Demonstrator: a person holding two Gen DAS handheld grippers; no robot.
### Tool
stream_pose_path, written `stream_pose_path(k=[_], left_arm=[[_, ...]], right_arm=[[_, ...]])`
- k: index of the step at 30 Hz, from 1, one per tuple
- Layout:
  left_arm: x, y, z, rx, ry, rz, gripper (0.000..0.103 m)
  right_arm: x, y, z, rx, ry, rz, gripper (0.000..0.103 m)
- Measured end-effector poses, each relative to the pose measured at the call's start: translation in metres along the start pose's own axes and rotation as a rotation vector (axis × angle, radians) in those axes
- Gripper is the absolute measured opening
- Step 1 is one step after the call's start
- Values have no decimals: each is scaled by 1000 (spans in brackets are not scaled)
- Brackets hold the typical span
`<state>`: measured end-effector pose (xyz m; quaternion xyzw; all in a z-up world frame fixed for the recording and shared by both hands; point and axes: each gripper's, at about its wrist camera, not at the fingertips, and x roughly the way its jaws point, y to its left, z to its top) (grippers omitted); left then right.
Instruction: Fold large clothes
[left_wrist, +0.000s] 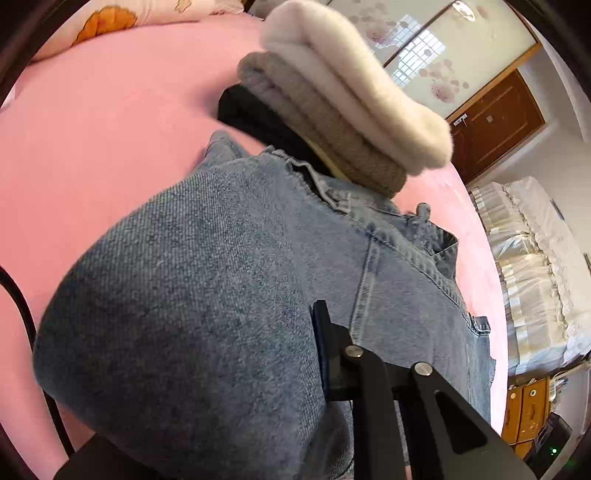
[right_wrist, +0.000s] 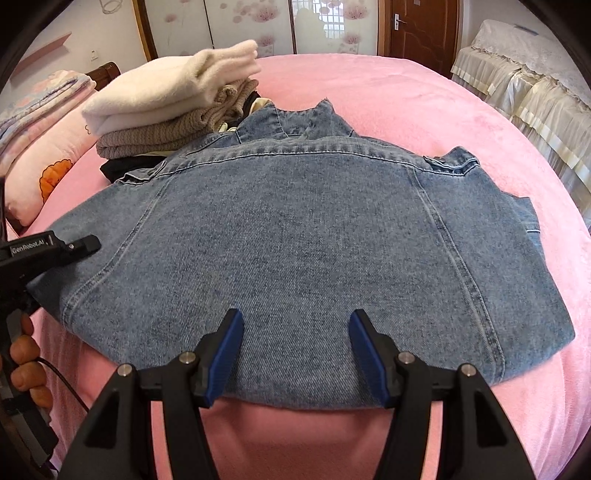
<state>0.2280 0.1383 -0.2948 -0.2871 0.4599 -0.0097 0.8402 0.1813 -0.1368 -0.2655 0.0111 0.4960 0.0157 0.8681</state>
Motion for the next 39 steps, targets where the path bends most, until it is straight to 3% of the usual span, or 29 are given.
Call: stream_pose_path(k=[3, 11, 16, 20, 23, 29, 32, 39], left_arm=[[-13, -15, 1, 33, -27, 13, 11], [-46, -65, -3, 168, -134, 58, 10], [-59, -95, -10, 251, -190, 71, 10], [-66, -129, -24, 354, -222, 60, 10], [-72, -159, -37, 439, -247, 39, 10], [-65, -219, -56, 557, -252, -12, 10], [-57, -248, -63, 587, -240, -48, 10], [-3, -319, -112, 696, -182, -141, 10]], right_arm=[[-5, -2, 7, 11, -14, -9, 54], [15, 6, 44, -43, -73, -5, 23], [51, 15, 50, -105, -19, 45, 10], [63, 23, 44, -189, -14, 29, 9], [63, 16, 45, -165, -5, 75, 9], [60, -23, 48, -17, 55, 270, 8], [42, -62, 43, 86, 67, 314, 7], [-13, -192, 6, 287, 43, 164, 7]])
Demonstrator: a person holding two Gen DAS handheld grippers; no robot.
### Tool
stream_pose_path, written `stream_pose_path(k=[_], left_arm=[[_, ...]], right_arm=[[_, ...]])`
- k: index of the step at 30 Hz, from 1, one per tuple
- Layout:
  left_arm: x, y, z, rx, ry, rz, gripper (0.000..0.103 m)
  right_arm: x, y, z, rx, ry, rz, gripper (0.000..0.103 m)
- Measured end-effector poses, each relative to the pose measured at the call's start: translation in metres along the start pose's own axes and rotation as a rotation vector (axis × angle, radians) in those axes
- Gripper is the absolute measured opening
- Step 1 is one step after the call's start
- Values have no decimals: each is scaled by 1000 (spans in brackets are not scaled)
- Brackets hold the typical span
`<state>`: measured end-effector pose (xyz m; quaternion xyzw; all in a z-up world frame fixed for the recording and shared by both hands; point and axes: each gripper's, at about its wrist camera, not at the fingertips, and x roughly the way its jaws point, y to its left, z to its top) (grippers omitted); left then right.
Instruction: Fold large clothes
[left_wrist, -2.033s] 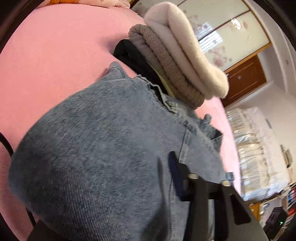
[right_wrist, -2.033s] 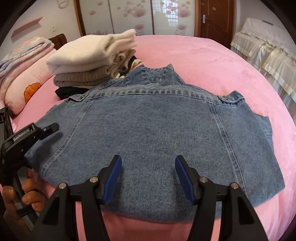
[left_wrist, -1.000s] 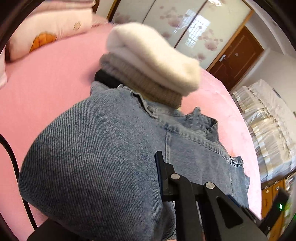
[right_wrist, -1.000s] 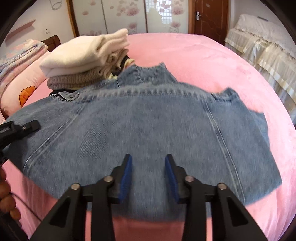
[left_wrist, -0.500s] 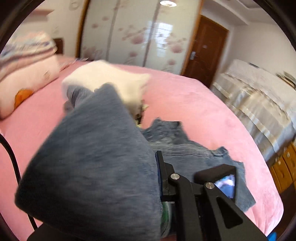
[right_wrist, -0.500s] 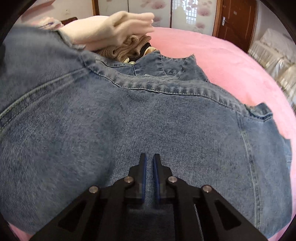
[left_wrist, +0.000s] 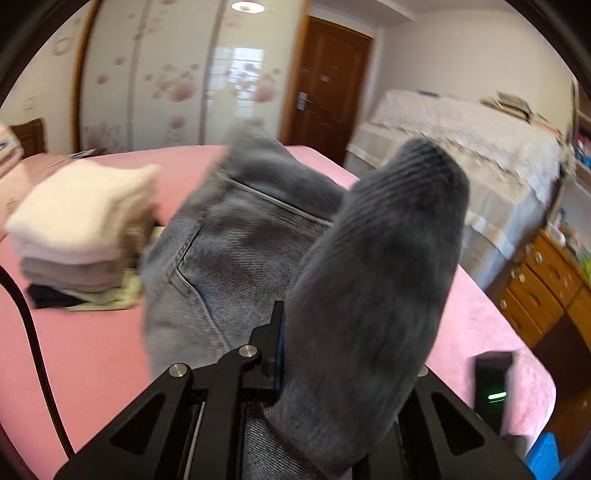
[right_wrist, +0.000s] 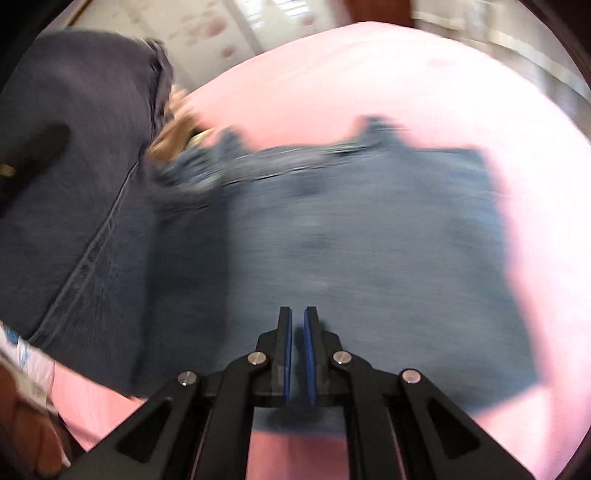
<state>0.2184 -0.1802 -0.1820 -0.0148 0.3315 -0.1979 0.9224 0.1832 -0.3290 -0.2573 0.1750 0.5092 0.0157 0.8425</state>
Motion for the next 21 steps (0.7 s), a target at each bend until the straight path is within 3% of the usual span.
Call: stream_pose_path(k=[4, 5, 7, 10, 13, 16, 19, 21], left_arm=[[53, -45, -39, 119, 156, -5, 11], [71, -56, -58, 152, 224, -6, 11], [87, -71, -79, 218, 278, 21, 12], [82, -87, -82, 283, 242, 49, 12], [67, -93, -72, 249, 210, 5, 12], [57, -122, -70, 335, 161, -34, 12], [61, -140, -84, 384, 197, -57, 12], [76, -148, -101, 413, 266, -10, 15]], right_arm=[[-29, -58, -16, 62, -7, -115, 7], [-33, -68, -20, 84, -5, -98, 0], [-38, -78, -26, 118, -2, -76, 0], [-44, -83, -33, 119, -3, -85, 0], [-49, -84, -34, 129, -21, -73, 0], [-56, -94, -36, 149, -35, -68, 0], [-60, -103, -37, 156, -31, -81, 0], [-58, -104, -36, 165, -17, -102, 0]])
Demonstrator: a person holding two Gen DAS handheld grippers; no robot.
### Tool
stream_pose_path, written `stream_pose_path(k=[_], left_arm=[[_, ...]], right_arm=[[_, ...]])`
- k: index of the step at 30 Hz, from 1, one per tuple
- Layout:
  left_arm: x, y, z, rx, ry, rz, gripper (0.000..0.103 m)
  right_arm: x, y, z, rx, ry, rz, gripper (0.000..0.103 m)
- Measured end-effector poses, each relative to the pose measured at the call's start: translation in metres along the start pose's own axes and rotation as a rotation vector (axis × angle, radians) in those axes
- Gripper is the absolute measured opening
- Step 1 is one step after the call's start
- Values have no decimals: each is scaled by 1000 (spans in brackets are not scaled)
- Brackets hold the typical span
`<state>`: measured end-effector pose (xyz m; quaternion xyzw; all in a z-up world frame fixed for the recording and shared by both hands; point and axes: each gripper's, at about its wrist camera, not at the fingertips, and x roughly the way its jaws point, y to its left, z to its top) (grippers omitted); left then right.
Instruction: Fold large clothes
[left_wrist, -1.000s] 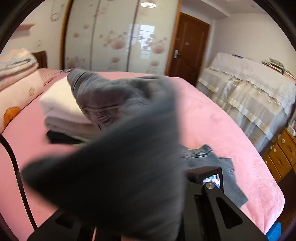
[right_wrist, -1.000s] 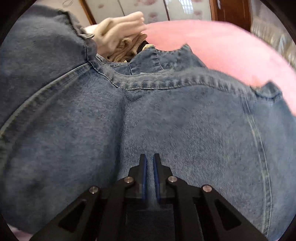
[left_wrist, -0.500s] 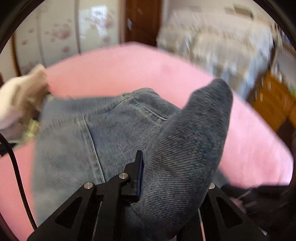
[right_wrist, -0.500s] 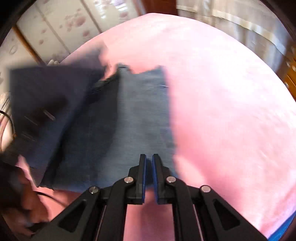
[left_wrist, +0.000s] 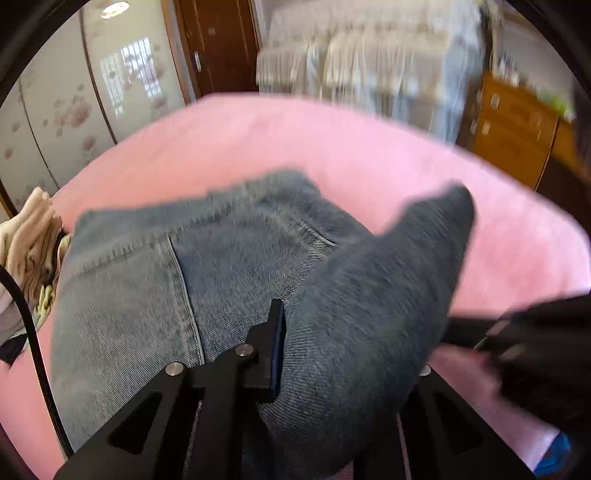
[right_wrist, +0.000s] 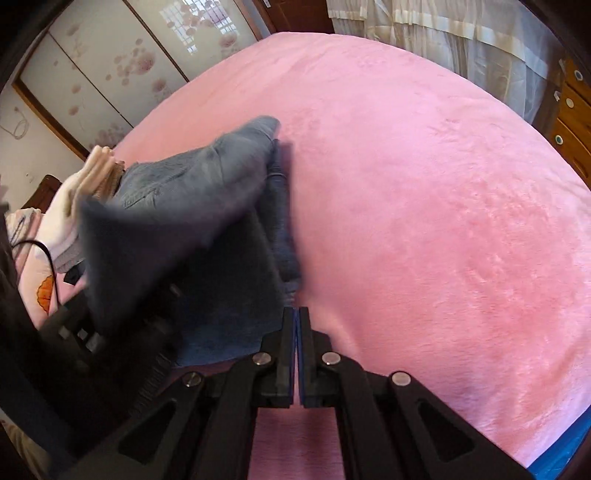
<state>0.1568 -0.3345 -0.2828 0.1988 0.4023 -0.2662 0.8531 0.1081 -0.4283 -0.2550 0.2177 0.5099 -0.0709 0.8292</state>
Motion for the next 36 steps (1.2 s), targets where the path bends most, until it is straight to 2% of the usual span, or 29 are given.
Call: stream_pose_path(k=[1, 2, 4, 5, 6, 9, 12, 13, 14, 15, 18, 20, 22, 24, 27, 28, 32, 34, 36], left_arm=[[3, -3, -1, 2, 22, 11, 17], [3, -4, 0, 5, 30, 19, 20], [-1, -2, 5, 3, 43, -5, 31], [-6, 3, 7, -17, 59, -37, 46], [-10, 7, 10, -39, 72, -61, 57], [-34, 29, 13, -107, 113, -174, 58], [-65, 55, 11, -184, 159, -279, 58], [-75, 56, 10, -202, 163, -288, 58], [-91, 69, 8, -233, 163, -292, 59], [-101, 78, 6, -248, 160, -280, 62], [-116, 119, 1, -295, 150, -182, 68], [-116, 147, -6, -344, 152, -103, 68], [-107, 168, -15, -387, 185, -43, 68], [-93, 186, -25, -434, 229, -27, 68], [-76, 199, -34, -493, 248, -76, 68], [-74, 199, -36, -497, 249, -81, 68], [-48, 187, -49, -414, 284, -30, 68], [-45, 181, -53, -378, 278, -18, 68], [-47, 178, -55, -345, 265, -12, 69]], right_arm=[[-1, -2, 0, 3, 2, -4, 0], [-4, -3, 1, 6, 6, -4, 4], [-11, -6, 2, 4, 8, -15, 4], [-14, -6, 2, 1, 10, -22, 4], [-16, -8, 3, 0, 11, -27, 5], [-24, -7, 8, 7, 16, -31, 9], [-39, -13, 13, 23, 8, -6, 27], [-44, -11, 15, 26, -1, 5, 33], [-48, -9, 17, 27, -4, 18, 34], [-51, -6, 19, 30, -3, 41, 34], [-54, 7, 26, 36, 25, 125, 35], [-48, 16, 29, 20, 41, 138, 37], [-36, 26, 30, -12, 67, 103, 37], [-22, 37, 27, -58, 108, 56, 37], [-6, 51, 21, -151, 144, -23, 35], [-3, 55, 18, -194, 138, -52, 25], [7, 60, 2, -303, 115, -138, 21], [25, 49, -9, -267, 177, -139, 21], [30, 43, -15, -238, 188, -130, 21]])
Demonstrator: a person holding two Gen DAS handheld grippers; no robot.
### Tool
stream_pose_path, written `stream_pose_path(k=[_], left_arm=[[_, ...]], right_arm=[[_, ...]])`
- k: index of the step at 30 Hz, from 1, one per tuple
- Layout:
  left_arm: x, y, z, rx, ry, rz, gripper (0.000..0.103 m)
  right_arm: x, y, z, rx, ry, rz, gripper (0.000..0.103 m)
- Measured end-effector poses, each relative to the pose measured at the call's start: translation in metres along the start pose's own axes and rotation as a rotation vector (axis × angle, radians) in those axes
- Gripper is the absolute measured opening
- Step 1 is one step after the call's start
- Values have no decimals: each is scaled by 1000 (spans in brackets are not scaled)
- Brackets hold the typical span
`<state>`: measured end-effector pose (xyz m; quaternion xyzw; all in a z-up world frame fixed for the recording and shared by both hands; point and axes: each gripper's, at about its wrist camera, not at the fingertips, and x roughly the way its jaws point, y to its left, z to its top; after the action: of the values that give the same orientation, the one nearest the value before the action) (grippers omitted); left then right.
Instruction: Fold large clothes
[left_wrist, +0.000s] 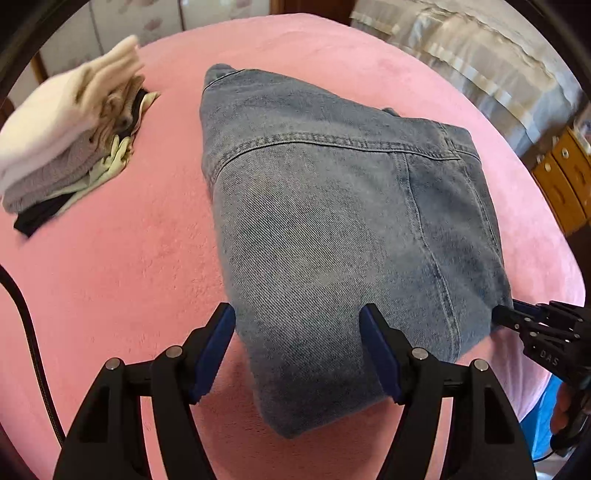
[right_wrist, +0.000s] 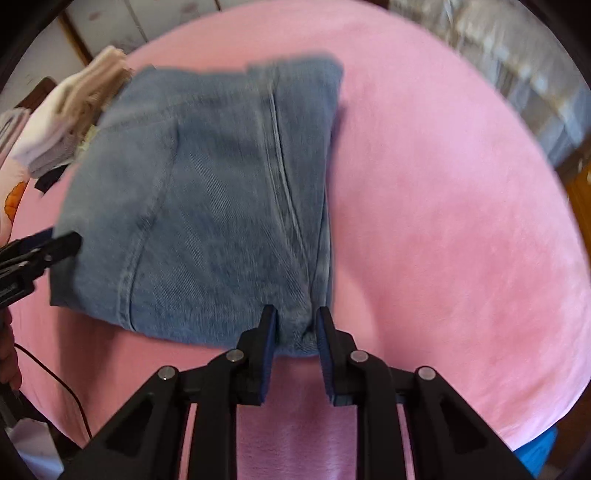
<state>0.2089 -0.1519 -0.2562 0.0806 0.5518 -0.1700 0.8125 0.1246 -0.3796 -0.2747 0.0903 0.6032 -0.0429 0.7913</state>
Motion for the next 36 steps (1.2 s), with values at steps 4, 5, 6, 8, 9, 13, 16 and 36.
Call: stream_pose_path(k=[4, 5, 6, 8, 9, 13, 16, 36], left_arm=[[-1, 9, 7, -29, 34, -35, 69], [0, 14, 9, -48, 56, -50, 69], [0, 17, 12, -67, 77, -63, 69], [-3, 23, 16, -97, 106, -74, 69], [-5, 25, 18, -102, 114, -68, 69], [-19, 30, 28, -94, 114, -48, 69], [-28, 35, 39, -90, 105, -59, 69], [39, 74, 155, -203, 150, -239, 69]], right_arm=[[-11, -5, 2, 58, -12, 20, 26], [-14, -9, 3, 75, -12, 27, 28], [-18, -11, 5, 91, -14, 37, 28], [-26, -13, 8, 111, -23, 47, 30], [-31, -15, 9, 116, -33, 50, 30], [-50, -14, 22, 133, -80, 68, 35], [-52, -13, 38, 145, -111, 77, 46], [-2, -45, 158, 220, -172, 149, 46]])
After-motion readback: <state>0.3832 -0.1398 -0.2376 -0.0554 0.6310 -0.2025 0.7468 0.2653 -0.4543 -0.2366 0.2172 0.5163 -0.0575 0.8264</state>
